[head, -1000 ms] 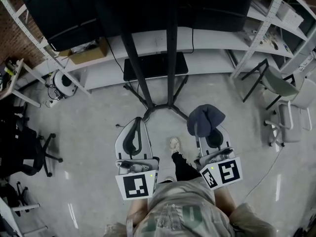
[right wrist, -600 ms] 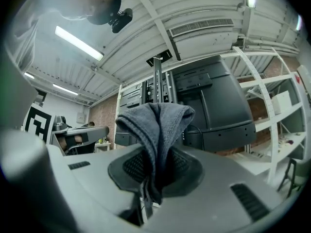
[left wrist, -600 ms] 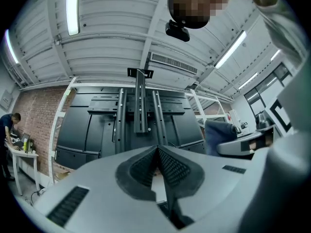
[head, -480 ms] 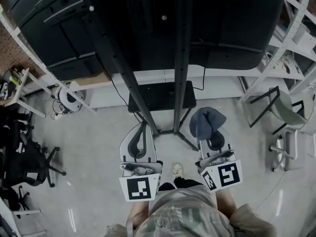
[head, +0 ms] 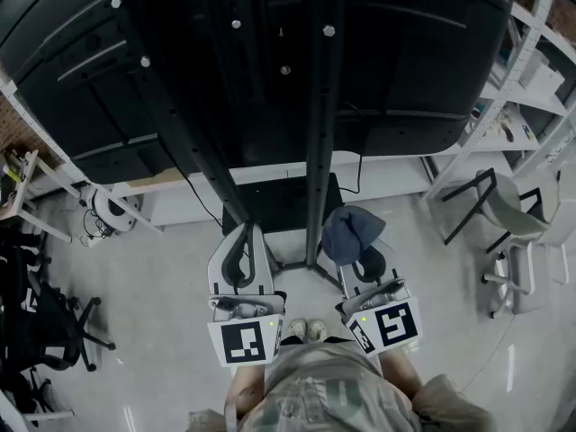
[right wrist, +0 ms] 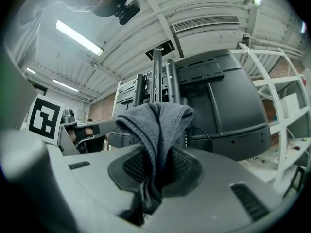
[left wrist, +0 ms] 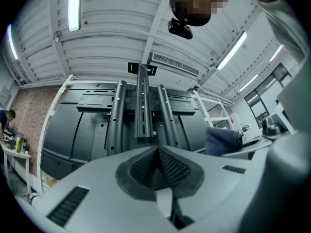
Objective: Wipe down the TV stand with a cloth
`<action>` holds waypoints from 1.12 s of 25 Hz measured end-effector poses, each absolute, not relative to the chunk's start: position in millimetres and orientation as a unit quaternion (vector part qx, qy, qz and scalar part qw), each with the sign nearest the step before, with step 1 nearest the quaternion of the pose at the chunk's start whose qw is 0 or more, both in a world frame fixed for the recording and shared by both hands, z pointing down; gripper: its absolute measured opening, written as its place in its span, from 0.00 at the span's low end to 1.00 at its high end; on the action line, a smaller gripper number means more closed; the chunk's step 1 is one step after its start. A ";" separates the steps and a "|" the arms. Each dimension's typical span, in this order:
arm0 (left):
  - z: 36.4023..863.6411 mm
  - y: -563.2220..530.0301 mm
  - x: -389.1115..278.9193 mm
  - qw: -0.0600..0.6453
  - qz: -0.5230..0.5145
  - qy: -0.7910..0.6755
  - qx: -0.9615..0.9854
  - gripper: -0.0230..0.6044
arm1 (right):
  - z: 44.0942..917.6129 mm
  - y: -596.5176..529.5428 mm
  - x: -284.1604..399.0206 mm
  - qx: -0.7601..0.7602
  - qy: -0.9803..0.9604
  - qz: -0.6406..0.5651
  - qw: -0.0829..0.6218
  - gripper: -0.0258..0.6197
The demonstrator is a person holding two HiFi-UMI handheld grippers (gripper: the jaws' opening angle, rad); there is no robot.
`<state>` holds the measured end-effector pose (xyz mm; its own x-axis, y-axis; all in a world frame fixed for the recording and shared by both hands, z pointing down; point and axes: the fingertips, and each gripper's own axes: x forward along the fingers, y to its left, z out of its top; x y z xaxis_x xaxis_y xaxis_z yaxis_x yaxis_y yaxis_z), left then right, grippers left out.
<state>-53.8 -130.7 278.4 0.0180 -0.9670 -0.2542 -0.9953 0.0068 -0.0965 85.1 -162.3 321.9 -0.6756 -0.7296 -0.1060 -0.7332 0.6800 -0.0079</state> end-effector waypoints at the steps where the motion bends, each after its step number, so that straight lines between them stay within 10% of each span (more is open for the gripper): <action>1: 273.8 -134.3 -54.2 0.127 0.062 0.694 -0.706 0.06 | 319.8 -163.2 83.5 -0.401 0.915 0.017 0.052 0.13; 17: 251.1 -181.5 -70.3 0.111 0.053 0.666 -0.736 0.06 | 290.2 -206.5 47.1 -0.409 0.912 0.010 0.026 0.13; 28: 178.5 -207.2 -66.4 0.141 0.072 0.635 -0.756 0.06 | 80.1 -228.8 49.6 -0.536 0.718 0.440 -0.060 0.13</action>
<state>-66.4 -207.2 178.5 0.1836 -0.9398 -0.2883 -0.9805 -0.1542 -0.1219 49.6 -228.8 80.1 -0.4189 -0.8220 -0.3858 -0.7170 0.0388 0.6959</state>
